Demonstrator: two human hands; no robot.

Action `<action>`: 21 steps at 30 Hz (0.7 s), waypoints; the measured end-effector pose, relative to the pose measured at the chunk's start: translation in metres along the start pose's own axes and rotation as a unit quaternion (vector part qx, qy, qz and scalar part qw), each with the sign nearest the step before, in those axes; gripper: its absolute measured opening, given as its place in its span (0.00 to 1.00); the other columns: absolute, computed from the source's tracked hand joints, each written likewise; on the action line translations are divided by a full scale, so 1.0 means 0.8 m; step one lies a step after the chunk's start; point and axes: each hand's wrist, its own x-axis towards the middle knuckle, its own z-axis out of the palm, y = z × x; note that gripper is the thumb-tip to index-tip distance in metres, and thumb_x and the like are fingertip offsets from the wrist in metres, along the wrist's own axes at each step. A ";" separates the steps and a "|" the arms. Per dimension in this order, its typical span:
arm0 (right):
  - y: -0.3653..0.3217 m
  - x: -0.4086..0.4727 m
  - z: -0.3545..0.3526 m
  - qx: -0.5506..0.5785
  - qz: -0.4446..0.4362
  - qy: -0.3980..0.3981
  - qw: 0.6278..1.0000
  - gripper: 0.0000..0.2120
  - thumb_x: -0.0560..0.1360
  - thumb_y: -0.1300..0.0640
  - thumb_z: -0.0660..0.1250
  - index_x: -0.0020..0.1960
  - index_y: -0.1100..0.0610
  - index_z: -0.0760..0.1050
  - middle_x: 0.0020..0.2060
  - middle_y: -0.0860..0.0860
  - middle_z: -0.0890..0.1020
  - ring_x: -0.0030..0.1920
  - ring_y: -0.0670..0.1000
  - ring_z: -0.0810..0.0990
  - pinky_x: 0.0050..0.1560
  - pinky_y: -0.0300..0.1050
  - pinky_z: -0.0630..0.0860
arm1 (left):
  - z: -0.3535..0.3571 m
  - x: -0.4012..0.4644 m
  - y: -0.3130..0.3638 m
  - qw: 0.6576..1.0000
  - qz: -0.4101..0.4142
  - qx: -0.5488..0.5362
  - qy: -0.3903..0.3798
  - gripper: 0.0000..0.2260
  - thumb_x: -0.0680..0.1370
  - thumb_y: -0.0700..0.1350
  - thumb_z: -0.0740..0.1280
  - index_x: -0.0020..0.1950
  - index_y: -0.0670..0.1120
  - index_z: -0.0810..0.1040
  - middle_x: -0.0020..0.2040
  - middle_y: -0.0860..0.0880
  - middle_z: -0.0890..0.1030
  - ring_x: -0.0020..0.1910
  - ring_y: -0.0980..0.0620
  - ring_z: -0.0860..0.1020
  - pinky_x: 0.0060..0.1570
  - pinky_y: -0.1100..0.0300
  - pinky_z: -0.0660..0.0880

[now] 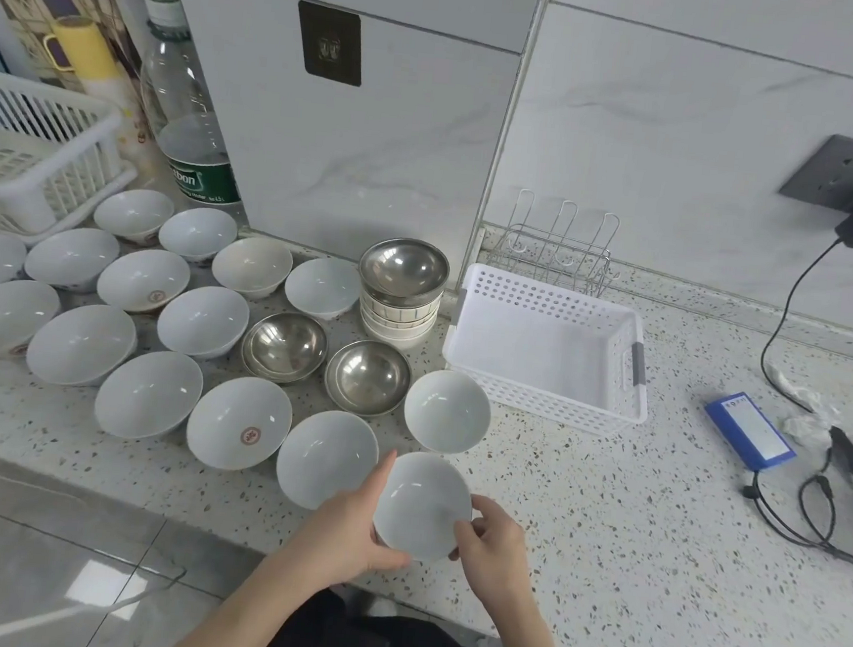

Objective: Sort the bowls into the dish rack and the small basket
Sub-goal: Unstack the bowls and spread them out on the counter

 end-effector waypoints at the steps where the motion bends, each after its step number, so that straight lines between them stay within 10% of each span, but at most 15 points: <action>1: 0.000 0.000 0.000 -0.001 0.000 0.000 1.000 0.16 0.73 0.63 0.63 0.60 0.56 0.77 0.31 0.59 0.82 0.30 0.46 0.81 0.27 0.32 0.72 | 0.000 0.001 0.002 1.000 0.002 0.018 0.003 0.53 0.70 0.55 0.76 0.80 0.60 0.38 0.38 0.58 0.73 0.37 0.62 0.76 0.41 0.67 0.73; 21: -0.006 0.000 -0.003 0.007 0.032 -0.028 0.999 0.14 0.75 0.59 0.63 0.59 0.51 0.74 0.28 0.52 0.84 0.26 0.42 0.77 0.27 0.34 0.70 | -0.005 0.014 -0.007 0.993 0.002 0.116 0.022 0.47 0.69 0.58 0.75 0.78 0.60 0.45 0.48 0.52 0.80 0.47 0.52 0.81 0.51 0.51 0.80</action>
